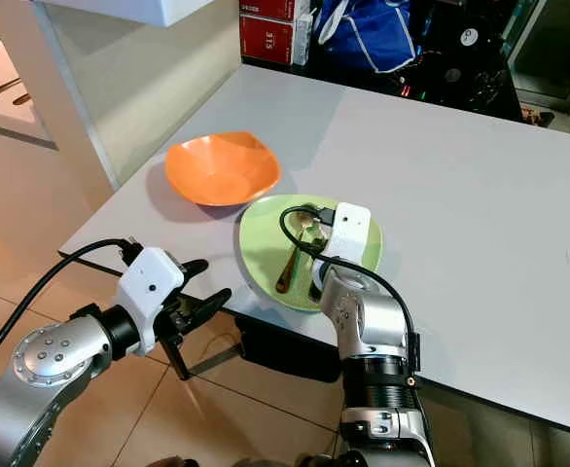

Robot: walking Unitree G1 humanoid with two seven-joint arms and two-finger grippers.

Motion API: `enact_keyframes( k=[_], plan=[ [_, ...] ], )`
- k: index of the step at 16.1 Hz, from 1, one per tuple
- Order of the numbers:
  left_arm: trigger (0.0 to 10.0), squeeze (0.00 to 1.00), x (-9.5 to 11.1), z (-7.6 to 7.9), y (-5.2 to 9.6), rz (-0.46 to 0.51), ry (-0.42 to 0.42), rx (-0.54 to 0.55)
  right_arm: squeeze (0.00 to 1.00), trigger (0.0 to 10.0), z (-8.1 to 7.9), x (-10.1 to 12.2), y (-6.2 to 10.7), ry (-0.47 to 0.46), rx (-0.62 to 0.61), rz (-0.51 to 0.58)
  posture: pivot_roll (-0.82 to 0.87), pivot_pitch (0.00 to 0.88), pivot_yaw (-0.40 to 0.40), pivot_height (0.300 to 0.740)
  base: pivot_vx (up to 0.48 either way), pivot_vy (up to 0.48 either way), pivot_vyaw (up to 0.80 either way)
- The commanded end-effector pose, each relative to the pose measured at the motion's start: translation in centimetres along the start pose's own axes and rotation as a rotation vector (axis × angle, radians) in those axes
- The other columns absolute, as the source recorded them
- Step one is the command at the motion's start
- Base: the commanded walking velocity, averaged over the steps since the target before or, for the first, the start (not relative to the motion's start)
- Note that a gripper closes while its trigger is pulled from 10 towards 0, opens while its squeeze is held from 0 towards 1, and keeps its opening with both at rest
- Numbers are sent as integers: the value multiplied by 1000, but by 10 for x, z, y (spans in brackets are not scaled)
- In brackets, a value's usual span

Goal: Setting the table

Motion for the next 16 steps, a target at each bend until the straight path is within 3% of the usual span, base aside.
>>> enact_keyframes(
  k=[1, 3, 4, 5, 6, 9, 10, 11, 12, 13, 14, 16],
  plan=[
    [10000, 0, 4, 1, 1, 12, -4, -7, 1000, 10000, 2, 1, 0, -16, -5, 5, -1, 82, -32, 740, 0, 0, 0],
    [10000, 0, 4, 0, 1, 13, -7, -4, 1000, 10000, -2, 5, 1, -43, 20, 22, -1, 78, -30, 740, 0, 0, 0],
    [10000, 0, 6, -3, 1, 16, -16, 9, 627, 10000, -5, 13, 2, -50, 38, 51, 5, 71, -32, 740, 0, 0, 0],
    [10000, 0, 6, -5, 1, 17, -22, 18, 627, 10000, -5, 17, 4, -48, 45, 68, 5, 71, -32, 740, 0, 0, 0],
    [10000, 0, 10, -15, 2, 23, -49, 86, 0, 10000, -3, 35, 12, -54, 66, 130, 8, 67, -35, 740, 0, 0, 0],
    [10000, 0, 26, -33, 9, 87, -43, 223, 0, 10000, 6, 81, 46, -28, 107, 340, 6, 49, -32, 740, 0, 0, 0],
    [10000, 0, 31, -40, 13, 111, -33, 282, 0, 10000, 6, 99, 66, 14, 153, 443, 4, 40, -29, 740, 0, 0, 0],
    [10000, 0, 32, -43, 14, 121, -20, 309, 0, 10000, 4, 103, 79, 117, 190, 493, 5, 29, -25, 740, 0, 0, 0],
    [10000, 0, 31, -46, 15, 114, -21, 332, 0, 10000, 5, 96, 85, 199, 208, 493, 8, 20, -22, 740, 0, 356, 0],
    [10000, 0, 29, -51, 16, 104, -23, 367, 0, 10000, 10, 86, 90, 205, 215, 471, 10, 16, -22, 740, 0, 476, 0],
    [10000, 0, 27, -57, 14, 93, -18, 396, 0, 10000, 16, 70, 92, 146, 232, 414, 16, 3, -22, 740, 0, 480, 0],
    [10000, 0, 23, -64, 7, 72, -27, 426, 0, 10000, 17, 59, 97, 135, 240, 398, 8, 0, -7, 740, 0, 480, 0]
  ],
)
Point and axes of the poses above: a point about 5 cm out from each wrist's last joint towards the gripper, its own y axis pointing back from the gripper into the wrist, its own x axis along the axis of the wrist's last joint, z = x × y, the point moved 6 cm from there along -y, pointing out of the wrist towards the gripper, and after that the axes turned 8 degrees about -y, right-handed, at the moved point
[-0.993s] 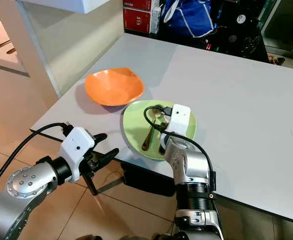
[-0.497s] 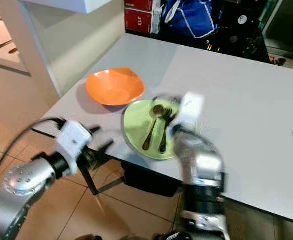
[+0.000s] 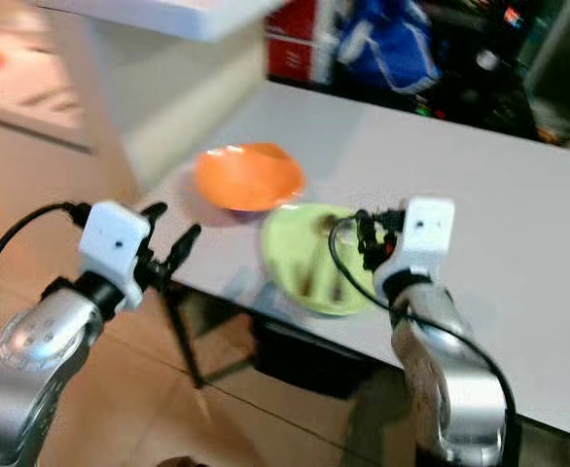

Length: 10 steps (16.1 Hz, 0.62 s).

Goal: Setting the table

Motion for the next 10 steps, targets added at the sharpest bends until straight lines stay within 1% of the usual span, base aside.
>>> enact_keyframes(
  k=[1, 4, 6, 8, 10],
  plan=[
    [10000, 0, -4, -5, -5, -16, -12, 27, 0, 10000, -10, 5, 2, -12, 45, 22, 6, 0, -1, 740, 0, 480, 0],
    [10000, 0, -3, -10, -12, -14, -13, 49, 0, 10000, -12, -1, 0, -15, 42, 14, 8, 0, 9, 740, 0, 480, 0],
    [10000, 0, -3, -21, -18, -15, -24, 113, 0, 10000, -17, -6, -2, -1, 52, 6, 12, 0, 14, 740, 0, 480, 0],
    [10000, 0, -2, -27, -20, -14, -21, 141, 0, 10000, -21, -7, -5, -4, 60, 11, 22, 0, 10, 740, 0, 480, 0],
    [10000, 0, -4, -31, -18, -17, -25, 156, 0, 10000, -23, -11, -7, -16, 61, 5, 27, 0, 9, 740, 0, 480, -547]
  ],
)
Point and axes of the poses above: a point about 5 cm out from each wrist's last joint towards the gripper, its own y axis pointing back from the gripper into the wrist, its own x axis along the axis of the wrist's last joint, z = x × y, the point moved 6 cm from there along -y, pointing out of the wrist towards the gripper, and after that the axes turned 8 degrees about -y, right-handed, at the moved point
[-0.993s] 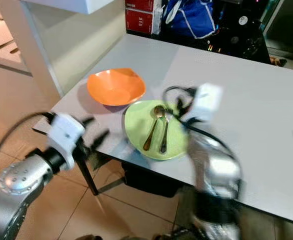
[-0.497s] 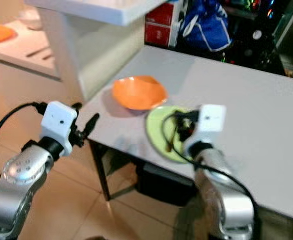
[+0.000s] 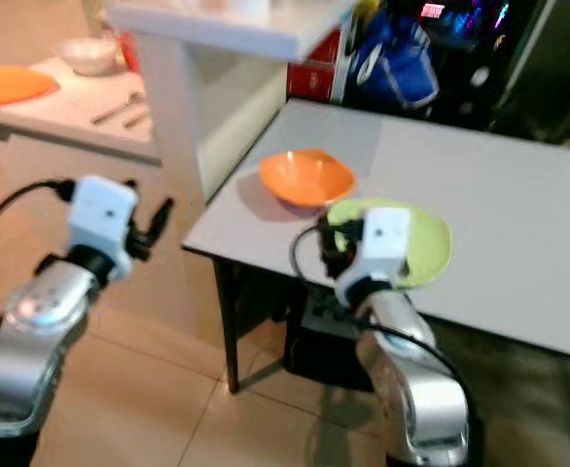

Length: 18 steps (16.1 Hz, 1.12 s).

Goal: Setting the table

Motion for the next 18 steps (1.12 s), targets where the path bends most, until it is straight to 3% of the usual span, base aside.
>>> enact_keyframes(
  k=[1, 8, 18],
  plan=[
    [10000, 0, 4, 4, -1, 15, -5, -7, 0, 10000, 9, -1, 0, 5, -31, -1, 27, 0, 9, 740, 0, 480, -750],
    [10000, 0, 1, -10, -4, 8, -9, 69, 0, 10000, 3, -4, -7, 3, -21, 4, 36, 0, 5, 740, 0, 480, -757],
    [10000, 0, 1, -9, -4, 5, -3, 99, 0, 10000, 5, -4, -12, 3, -21, 5, 35, 0, 2, 740, 0, 480, -716]
  ],
)
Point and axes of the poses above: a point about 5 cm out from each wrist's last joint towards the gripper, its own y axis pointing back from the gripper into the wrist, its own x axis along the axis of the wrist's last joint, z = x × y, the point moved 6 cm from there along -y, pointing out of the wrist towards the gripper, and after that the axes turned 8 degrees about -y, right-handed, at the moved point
